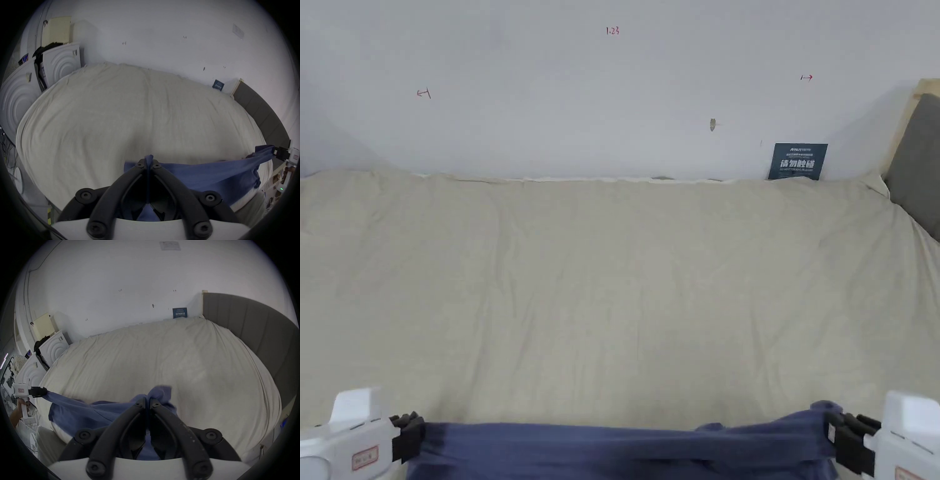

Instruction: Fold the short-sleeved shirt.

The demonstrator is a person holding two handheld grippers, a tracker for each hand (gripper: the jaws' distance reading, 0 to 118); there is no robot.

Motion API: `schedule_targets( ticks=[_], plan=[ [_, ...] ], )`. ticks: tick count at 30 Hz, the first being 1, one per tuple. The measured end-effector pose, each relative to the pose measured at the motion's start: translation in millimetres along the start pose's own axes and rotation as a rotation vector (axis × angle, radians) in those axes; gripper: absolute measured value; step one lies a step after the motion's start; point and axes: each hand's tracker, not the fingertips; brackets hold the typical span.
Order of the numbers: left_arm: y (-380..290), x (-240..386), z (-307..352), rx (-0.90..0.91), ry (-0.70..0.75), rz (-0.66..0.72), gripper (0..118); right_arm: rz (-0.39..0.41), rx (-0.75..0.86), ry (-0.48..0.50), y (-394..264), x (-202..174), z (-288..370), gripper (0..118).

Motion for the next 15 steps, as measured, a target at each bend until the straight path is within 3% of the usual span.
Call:
schedule_targets(
  ticks=[7, 13, 14, 15],
  plan=[
    [-65.3, -12.6, -7.3, -0.111, 0.043, 0.045, 3, -0.074, -0.118, -0.066, -73.5, 11.1, -8.7, 7],
    [-83.7, 16.0, 10.8, -0.171, 0.087, -0.052, 4, -0.105, -0.193, -0.121, -101.0, -3.6, -16.6, 7],
    [-81.3, 19.4, 13.6, -0.157, 0.089, -0.054, 11, -0.105, -0.187, -0.124, -98.6, 1.1, -17.3, 14],
    [-78.2, 21.6, 16.0, -0.155, 0.09, -0.051, 26, -0.106, -0.175, -0.125, -94.7, -1.3, -12.6, 26]
  ],
)
